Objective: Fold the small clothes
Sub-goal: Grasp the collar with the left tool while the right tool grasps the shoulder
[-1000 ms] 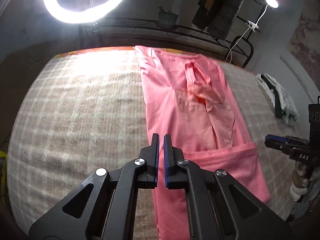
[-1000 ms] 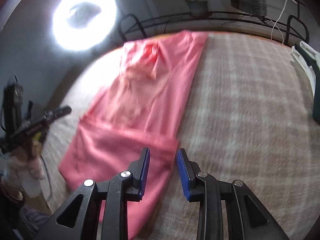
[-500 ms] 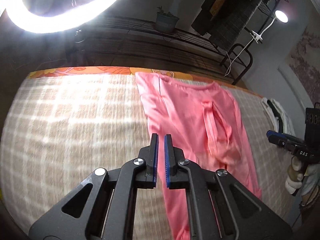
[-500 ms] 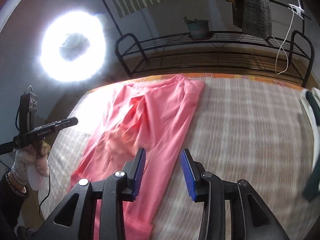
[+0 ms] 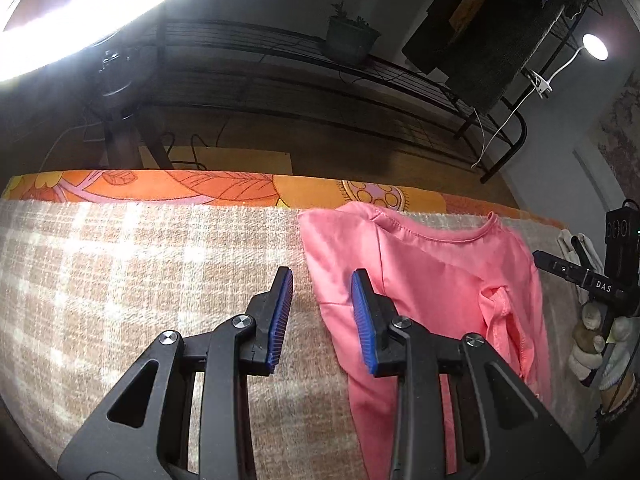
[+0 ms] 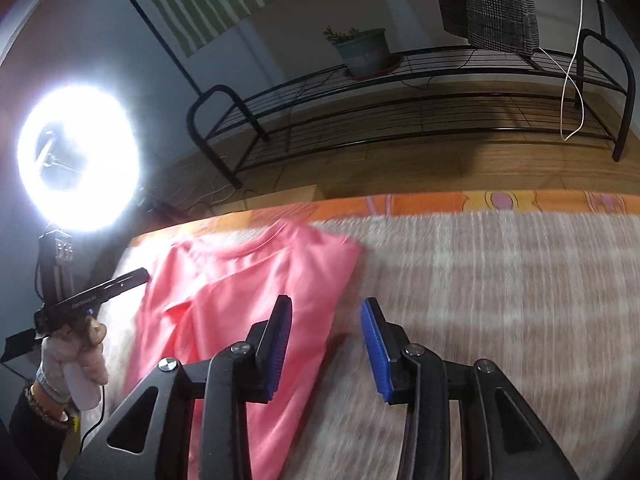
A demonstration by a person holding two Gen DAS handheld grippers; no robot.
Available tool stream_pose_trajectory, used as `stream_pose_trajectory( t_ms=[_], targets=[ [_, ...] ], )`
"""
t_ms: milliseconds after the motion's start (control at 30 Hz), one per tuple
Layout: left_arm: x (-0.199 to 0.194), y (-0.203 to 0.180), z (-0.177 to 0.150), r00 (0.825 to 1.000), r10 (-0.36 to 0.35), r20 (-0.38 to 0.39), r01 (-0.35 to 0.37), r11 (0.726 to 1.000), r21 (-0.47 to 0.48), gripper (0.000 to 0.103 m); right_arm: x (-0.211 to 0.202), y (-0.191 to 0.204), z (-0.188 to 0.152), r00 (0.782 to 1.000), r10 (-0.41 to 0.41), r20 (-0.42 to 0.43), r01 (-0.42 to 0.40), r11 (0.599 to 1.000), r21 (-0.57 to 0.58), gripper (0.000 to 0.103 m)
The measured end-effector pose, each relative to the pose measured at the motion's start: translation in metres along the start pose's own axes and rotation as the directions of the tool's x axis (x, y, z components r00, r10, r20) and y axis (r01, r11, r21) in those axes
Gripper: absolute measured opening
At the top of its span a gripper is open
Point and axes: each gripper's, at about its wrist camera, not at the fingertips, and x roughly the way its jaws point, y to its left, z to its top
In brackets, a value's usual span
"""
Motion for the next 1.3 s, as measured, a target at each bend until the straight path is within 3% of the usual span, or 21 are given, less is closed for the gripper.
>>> stream_pose_trajectory(
  t_ms=[133,233,300,433,567,633,667,767,833,967,1300],
  targets=[
    [0.013,-0.010,0.002,0.999,0.037,-0.002,-0.037,0.998,0.049,0.029,0.019,0.006,0.006,0.997,-0.073,-0.012,0.072,0.996,-0.061,0.034],
    [0.016,-0.018,0.005,0.998,0.060,0.004,-0.060,0.994,0.093,0.029,0.030,0.031,0.005,0.980,-0.200,0.005,0.196,0.956,-0.220,0.034],
    [0.015,-0.018,0.007,0.999,0.043,0.008,-0.043,0.996,0.083,0.029,0.033,0.039,0.006,0.973,-0.229,0.011,0.223,0.937,-0.268,0.034],
    [0.015,-0.013,0.013,1.000,0.026,0.017,-0.027,0.998,0.058,0.029,0.024,0.025,0.013,0.990,-0.142,0.026,0.144,0.972,-0.184,0.036],
    [0.022,-0.020,0.011,0.998,0.052,0.033,-0.055,0.994,0.097,0.029,0.031,0.010,0.020,0.999,-0.053,-0.002,0.052,0.992,-0.111,0.040],
    [0.025,-0.024,0.011,0.997,0.063,0.042,-0.067,0.991,0.113,0.021,0.035,0.012,0.023,0.998,-0.054,0.008,0.055,0.991,-0.123,0.043],
    [0.026,-0.025,0.010,0.997,0.059,0.040,-0.064,0.991,0.117,0.009,0.036,0.013,0.023,0.998,-0.054,0.008,0.055,0.990,-0.127,0.043],
    [0.026,-0.030,0.010,0.998,0.049,0.039,-0.054,0.990,0.130,0.004,0.040,0.020,0.023,0.999,-0.034,-0.003,0.033,0.988,-0.148,0.025],
    [0.023,-0.030,0.009,0.998,0.044,0.044,-0.049,0.991,0.127,0.003,0.042,0.026,0.021,0.999,-0.033,-0.010,0.031,0.985,-0.172,0.006],
    [0.007,-0.032,0.008,0.997,0.001,0.072,-0.008,0.995,0.103,0.002,0.033,0.033,0.017,1.000,-0.012,0.008,0.013,0.985,-0.172,0.004],
    [-0.056,-0.060,-0.010,0.990,-0.025,0.138,0.000,0.983,0.183,0.002,-0.026,0.062,0.008,0.995,0.020,0.095,0.000,0.980,-0.199,0.003]
  ],
)
